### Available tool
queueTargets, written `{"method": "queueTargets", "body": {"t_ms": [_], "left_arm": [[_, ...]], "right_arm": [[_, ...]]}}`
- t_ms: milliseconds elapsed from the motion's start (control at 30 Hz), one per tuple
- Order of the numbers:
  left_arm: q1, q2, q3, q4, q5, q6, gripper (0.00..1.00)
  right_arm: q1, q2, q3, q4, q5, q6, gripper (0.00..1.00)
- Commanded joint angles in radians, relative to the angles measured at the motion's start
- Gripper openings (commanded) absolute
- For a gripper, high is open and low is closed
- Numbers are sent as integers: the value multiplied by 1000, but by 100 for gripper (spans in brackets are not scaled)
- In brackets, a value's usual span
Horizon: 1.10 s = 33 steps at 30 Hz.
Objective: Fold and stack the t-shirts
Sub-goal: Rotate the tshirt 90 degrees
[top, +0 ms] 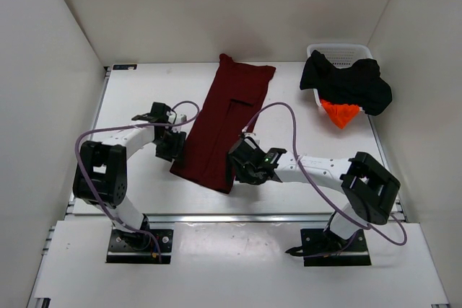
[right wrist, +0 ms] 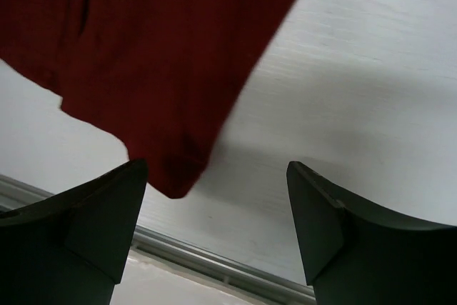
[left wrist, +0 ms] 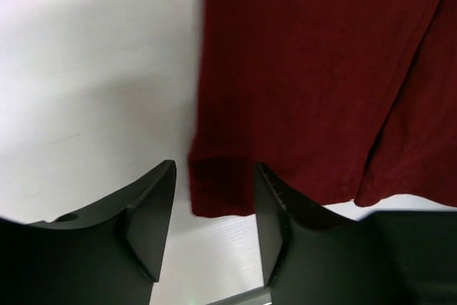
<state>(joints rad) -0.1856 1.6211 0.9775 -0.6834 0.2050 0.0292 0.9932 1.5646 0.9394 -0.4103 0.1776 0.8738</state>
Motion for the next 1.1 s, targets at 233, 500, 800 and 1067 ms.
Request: {"method": "queueTargets", "body": {"t_ms": [233,500,800,1067], "left_arm": [[-48,31,-100,15,33,-8,17],[-184,-50,-174,-67,165,43,18],[-230,-98,-195,-36,247,-14,35],[-313,-130,-220,-18,211,-53,38]], "right_arm": [[-16,29,-79,231,-136,133,73],[-33,-47,-165,191,-130,180,66],[-42,-144,-258,127,-165,179,43],[-87,-232,-353,130,-197,182,33]]}}
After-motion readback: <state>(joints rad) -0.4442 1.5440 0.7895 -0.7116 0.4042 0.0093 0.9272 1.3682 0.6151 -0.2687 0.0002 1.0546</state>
